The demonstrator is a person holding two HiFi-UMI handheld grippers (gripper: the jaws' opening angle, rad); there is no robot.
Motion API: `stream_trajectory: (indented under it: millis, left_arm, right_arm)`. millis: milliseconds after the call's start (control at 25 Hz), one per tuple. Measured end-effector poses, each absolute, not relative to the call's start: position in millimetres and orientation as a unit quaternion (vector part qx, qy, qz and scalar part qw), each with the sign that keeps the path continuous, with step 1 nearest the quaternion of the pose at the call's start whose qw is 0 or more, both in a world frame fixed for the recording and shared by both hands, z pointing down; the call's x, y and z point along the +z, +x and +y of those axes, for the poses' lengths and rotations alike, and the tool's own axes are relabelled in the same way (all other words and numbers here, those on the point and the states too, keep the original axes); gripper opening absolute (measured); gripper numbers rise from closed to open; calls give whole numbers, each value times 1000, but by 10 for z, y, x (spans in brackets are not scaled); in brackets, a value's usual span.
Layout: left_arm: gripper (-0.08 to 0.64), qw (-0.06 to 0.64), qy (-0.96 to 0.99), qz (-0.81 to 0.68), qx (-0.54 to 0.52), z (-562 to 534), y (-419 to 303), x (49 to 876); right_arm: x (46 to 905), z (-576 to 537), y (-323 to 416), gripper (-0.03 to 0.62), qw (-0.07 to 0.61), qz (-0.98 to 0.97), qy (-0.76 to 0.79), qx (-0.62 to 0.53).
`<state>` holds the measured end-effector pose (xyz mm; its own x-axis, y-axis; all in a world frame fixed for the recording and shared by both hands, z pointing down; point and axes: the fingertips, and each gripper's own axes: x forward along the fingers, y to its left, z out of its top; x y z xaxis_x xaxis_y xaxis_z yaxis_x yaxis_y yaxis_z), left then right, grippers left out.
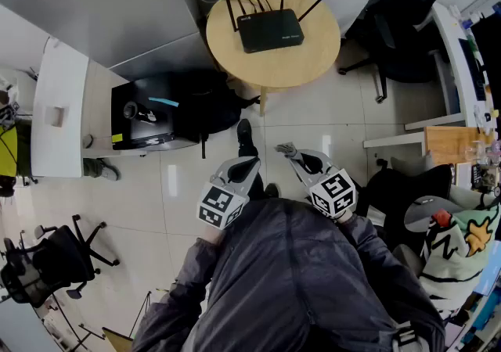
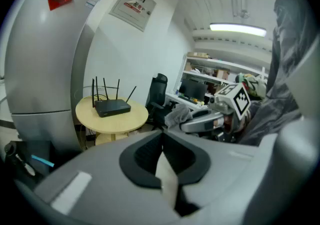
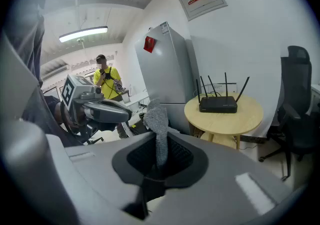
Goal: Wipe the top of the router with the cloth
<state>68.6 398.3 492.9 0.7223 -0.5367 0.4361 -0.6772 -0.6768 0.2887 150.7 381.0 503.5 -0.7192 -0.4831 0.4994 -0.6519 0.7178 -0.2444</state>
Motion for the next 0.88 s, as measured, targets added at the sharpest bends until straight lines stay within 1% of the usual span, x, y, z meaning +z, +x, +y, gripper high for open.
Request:
stream_trajectory:
  millis: [200, 400, 560, 760, 880]
  left_arm:
    - [0, 224, 903, -331, 157, 3137, 484, 5021]
    - [0, 223, 907, -324, 149, 2292, 291, 4917]
    - [0, 228, 907, -324, 146, 1660, 8, 4921]
    - [0, 225, 908, -321, 149, 1055, -202, 4964]
    - [0, 229, 907, -319, 150, 868, -226, 4968]
  right_arm:
    - [5147, 2977, 1304, 32, 216, -900, 314, 210]
    - [5138, 2159, 1147, 32, 234, -894, 317, 216]
    - [5159, 1473, 934, 32, 241, -888, 319, 227]
    - [5315, 839, 770, 32, 238, -872, 328, 273]
    - [5458, 612, 702, 32, 251, -862, 325, 296]
